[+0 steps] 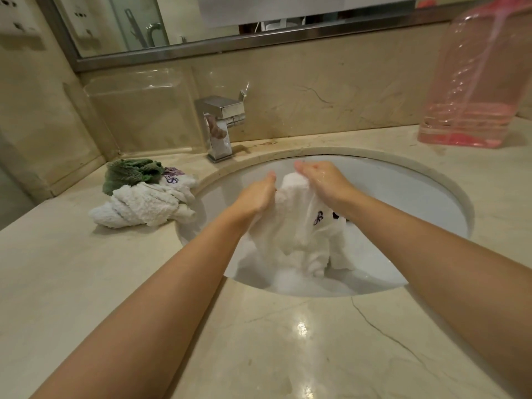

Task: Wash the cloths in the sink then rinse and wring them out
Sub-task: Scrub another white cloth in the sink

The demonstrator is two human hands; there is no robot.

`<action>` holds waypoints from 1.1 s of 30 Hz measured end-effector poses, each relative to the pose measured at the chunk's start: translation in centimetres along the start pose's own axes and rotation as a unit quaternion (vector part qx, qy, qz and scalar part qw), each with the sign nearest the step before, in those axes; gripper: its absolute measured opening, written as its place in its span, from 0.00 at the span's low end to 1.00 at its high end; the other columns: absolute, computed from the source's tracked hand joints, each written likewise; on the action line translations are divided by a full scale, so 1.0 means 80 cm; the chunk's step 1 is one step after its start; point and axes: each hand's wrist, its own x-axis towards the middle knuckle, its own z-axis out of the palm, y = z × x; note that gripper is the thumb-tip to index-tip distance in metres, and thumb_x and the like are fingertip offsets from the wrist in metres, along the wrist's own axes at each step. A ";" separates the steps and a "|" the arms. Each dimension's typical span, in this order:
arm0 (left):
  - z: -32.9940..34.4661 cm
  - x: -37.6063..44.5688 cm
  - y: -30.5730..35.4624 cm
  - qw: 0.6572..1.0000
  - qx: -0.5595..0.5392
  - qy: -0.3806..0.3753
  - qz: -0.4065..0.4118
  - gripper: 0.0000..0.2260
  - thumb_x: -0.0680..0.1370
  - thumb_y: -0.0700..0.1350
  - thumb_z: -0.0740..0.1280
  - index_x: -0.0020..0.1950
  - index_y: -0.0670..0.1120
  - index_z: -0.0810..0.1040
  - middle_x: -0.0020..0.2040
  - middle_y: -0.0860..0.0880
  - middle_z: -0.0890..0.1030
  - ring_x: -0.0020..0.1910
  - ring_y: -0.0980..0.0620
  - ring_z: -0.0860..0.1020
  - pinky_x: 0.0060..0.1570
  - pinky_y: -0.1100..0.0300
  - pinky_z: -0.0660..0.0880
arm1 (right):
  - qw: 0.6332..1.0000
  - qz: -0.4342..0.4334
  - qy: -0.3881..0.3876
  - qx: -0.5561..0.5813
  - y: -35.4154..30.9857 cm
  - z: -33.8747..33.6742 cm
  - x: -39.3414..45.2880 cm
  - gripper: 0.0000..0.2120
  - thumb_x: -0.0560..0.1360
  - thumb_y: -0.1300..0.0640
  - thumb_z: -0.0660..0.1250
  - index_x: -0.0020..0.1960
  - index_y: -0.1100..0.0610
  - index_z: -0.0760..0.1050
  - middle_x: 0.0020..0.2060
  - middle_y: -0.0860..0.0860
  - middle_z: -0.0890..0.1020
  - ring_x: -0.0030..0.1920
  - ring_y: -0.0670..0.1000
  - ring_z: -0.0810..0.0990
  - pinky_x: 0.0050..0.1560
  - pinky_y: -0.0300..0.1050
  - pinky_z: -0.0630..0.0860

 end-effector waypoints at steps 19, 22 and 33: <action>0.009 -0.023 0.012 0.918 -0.395 0.026 -0.027 0.18 0.84 0.49 0.52 0.37 0.45 0.71 0.31 0.48 0.73 0.34 0.54 0.74 0.33 0.62 0.73 | 0.967 -0.157 0.202 -0.015 -0.044 0.087 -0.044 0.21 0.78 0.50 0.66 0.28 0.55 0.70 0.23 0.49 0.71 0.28 0.51 0.70 0.31 0.47 0.66; 0.019 -0.024 0.020 0.928 -0.371 0.004 -0.036 0.15 0.81 0.45 0.55 0.36 0.45 0.74 0.29 0.48 0.75 0.33 0.52 0.75 0.27 0.64 0.72 | 0.966 -0.058 0.250 -0.037 -0.042 0.065 -0.026 0.23 0.78 0.52 0.63 0.26 0.54 0.62 0.23 0.48 0.68 0.29 0.50 0.66 0.31 0.47 0.59; 0.020 -0.016 0.024 0.908 -0.406 0.086 -0.055 0.18 0.83 0.43 0.55 0.35 0.43 0.75 0.26 0.50 0.78 0.32 0.52 0.75 0.30 0.65 0.72 | 0.975 -0.067 0.211 -0.035 -0.041 0.069 -0.028 0.19 0.79 0.52 0.61 0.30 0.54 0.70 0.30 0.52 0.77 0.35 0.54 0.74 0.35 0.46 0.67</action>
